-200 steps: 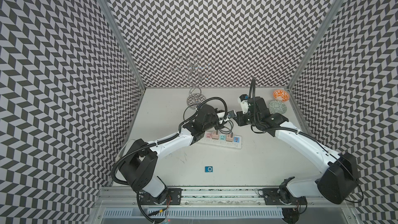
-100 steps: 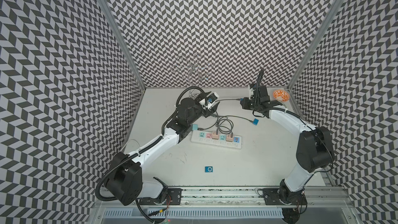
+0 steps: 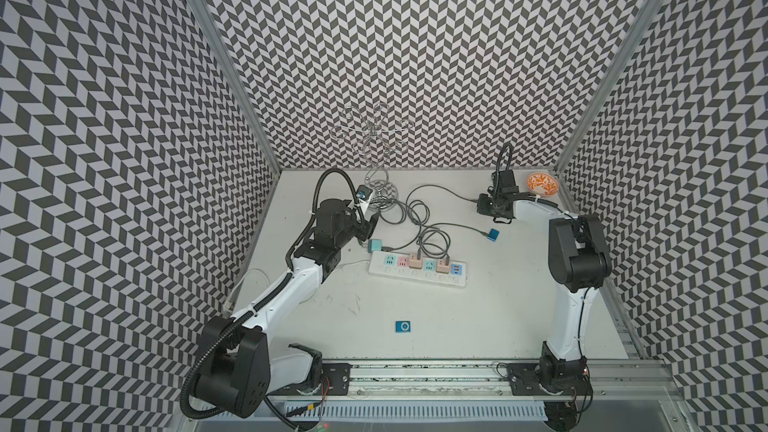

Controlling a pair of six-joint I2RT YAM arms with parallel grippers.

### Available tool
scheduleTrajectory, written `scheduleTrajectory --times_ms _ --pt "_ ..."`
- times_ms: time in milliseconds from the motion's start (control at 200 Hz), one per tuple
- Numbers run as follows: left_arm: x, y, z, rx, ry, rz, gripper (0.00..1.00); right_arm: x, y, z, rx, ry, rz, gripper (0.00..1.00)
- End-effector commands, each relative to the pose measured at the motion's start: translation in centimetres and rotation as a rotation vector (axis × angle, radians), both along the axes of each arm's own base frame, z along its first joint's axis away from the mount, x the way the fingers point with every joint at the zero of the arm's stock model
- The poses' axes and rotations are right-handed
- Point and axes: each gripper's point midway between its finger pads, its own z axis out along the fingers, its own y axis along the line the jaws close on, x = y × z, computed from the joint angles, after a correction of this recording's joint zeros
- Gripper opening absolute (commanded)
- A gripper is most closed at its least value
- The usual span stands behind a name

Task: Charge mp3
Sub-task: Place the MP3 player at the center of the board.

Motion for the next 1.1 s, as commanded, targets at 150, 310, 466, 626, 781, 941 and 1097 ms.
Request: scheduleTrajectory --times_ms 150,310,466,626,781,941,1097 --pt "-0.3 -0.5 -6.2 -0.076 0.266 0.005 0.66 0.5 -0.8 -2.2 -0.041 0.036 -0.014 0.25" --pt "0.8 -0.9 -9.2 -0.079 0.396 0.032 0.64 0.2 -0.6 -2.4 -0.031 0.042 -0.003 0.38" --pt "1.3 -1.3 -11.4 -0.011 0.439 0.023 0.63 0.3 -0.7 -1.0 -0.038 0.019 0.005 0.58" --pt "2.2 0.5 -10.9 0.211 0.351 -0.060 0.62 0.5 -0.7 1.3 -0.041 -0.018 0.026 0.68" --pt "2.8 2.9 -10.0 0.400 0.243 -0.237 0.63 0.0 -0.3 1.8 -0.021 -0.017 0.043 0.77" --pt "2.5 5.3 -12.3 0.579 0.237 -0.308 0.63 -0.7 0.1 2.5 0.015 -0.031 0.048 0.86" --pt "1.1 4.7 -14.3 0.630 0.229 -0.350 0.64 -1.0 0.1 3.9 0.023 -0.058 0.044 0.89"
